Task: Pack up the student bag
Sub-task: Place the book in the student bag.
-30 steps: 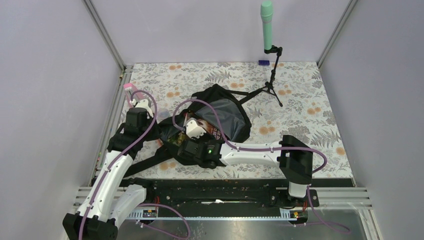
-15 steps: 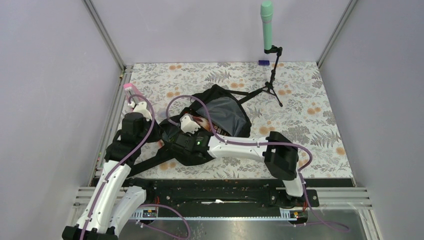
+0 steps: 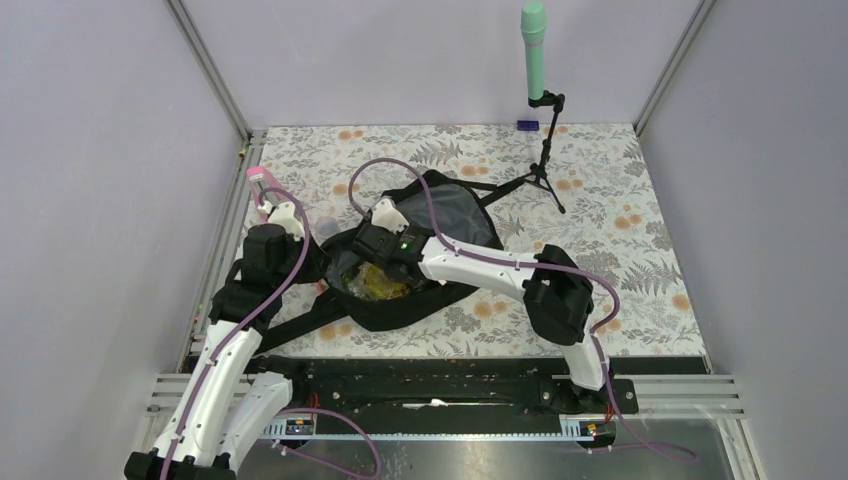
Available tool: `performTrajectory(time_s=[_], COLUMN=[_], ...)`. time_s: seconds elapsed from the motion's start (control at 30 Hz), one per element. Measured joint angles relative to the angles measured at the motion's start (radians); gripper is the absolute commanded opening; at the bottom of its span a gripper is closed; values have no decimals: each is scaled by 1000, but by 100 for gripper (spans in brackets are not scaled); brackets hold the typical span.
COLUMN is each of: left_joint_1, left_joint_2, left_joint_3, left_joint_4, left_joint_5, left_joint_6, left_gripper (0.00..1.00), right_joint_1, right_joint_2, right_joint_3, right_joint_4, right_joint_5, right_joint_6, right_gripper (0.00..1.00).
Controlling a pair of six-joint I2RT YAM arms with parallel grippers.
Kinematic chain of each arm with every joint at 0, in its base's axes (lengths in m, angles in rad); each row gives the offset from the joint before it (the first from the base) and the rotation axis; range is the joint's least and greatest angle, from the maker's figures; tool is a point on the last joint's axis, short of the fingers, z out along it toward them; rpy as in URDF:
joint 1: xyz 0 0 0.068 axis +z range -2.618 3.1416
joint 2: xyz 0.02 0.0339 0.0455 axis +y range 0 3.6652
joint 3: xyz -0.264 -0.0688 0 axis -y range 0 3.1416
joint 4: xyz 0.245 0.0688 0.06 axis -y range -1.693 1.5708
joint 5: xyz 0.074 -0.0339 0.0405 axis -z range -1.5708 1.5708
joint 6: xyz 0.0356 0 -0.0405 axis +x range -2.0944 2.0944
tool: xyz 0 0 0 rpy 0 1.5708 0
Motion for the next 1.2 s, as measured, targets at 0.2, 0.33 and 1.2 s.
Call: performTrajectory(time_s=[0.2,0.33,1.2], left_joint_1=[1,2,3], left_joint_2=[2,6,24], left_joint_3=[-3,-6,-6], left_joint_4=[14,19,23], left_joint_5=[27,44,51], left_joint_6=[0,0,-1], left_gripper=[0,0,0], right_joint_1=[-49,-63,-101], right_joint_2=[65,133,-130], right_joint_3=[87,170,-13], right_joint_4=[-19,-44,48], right_joint_5=[-13,4,-377], right_joint_6=[-27,-60,-85], right_gripper=[0,0,85])
